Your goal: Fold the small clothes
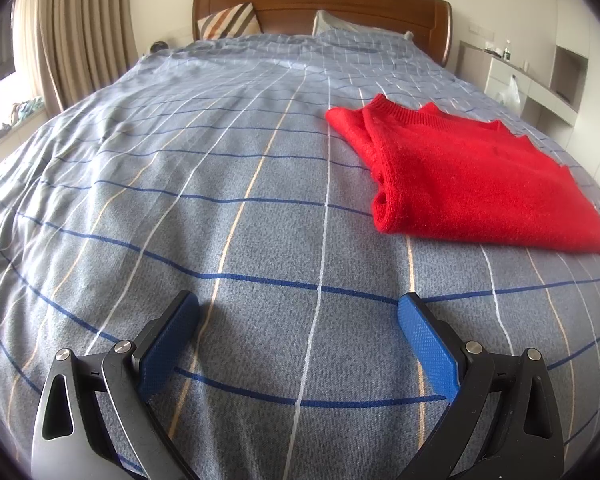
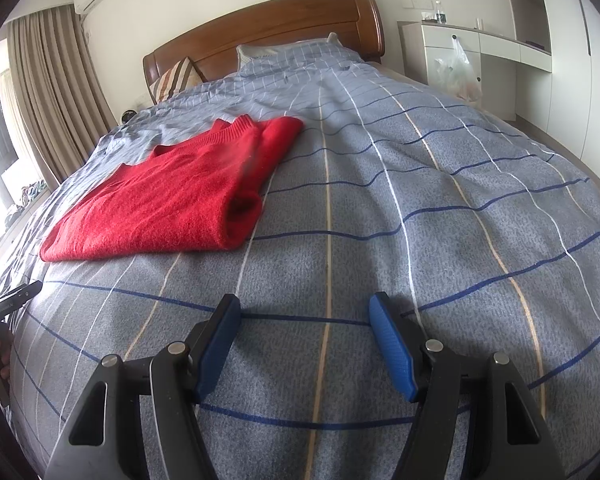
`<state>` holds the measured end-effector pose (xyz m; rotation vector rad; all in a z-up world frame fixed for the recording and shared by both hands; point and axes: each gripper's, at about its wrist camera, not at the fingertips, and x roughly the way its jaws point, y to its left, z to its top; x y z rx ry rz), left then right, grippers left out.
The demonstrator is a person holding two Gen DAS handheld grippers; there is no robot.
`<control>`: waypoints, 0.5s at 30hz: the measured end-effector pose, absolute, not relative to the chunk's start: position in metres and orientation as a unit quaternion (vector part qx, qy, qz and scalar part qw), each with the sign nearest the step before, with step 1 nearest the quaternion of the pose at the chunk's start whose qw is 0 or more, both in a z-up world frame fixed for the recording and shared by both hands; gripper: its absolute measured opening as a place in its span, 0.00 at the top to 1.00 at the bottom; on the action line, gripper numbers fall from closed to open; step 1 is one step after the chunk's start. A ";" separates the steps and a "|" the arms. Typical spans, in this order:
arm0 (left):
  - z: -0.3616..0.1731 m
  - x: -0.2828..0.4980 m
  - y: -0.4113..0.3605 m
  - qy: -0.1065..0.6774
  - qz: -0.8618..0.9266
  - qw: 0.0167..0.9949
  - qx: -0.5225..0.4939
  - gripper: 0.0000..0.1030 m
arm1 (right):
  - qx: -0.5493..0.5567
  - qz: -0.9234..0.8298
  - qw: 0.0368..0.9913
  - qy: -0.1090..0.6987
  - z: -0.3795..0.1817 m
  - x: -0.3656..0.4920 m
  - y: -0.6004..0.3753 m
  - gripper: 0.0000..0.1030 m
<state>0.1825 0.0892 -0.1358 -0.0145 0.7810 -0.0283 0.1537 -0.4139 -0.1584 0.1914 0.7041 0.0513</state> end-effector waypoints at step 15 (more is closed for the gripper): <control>-0.136 0.182 0.089 0.380 -0.014 0.925 -0.007 0.03 | 0.091 0.023 0.934 0.345 -0.158 0.154 -0.413 0.35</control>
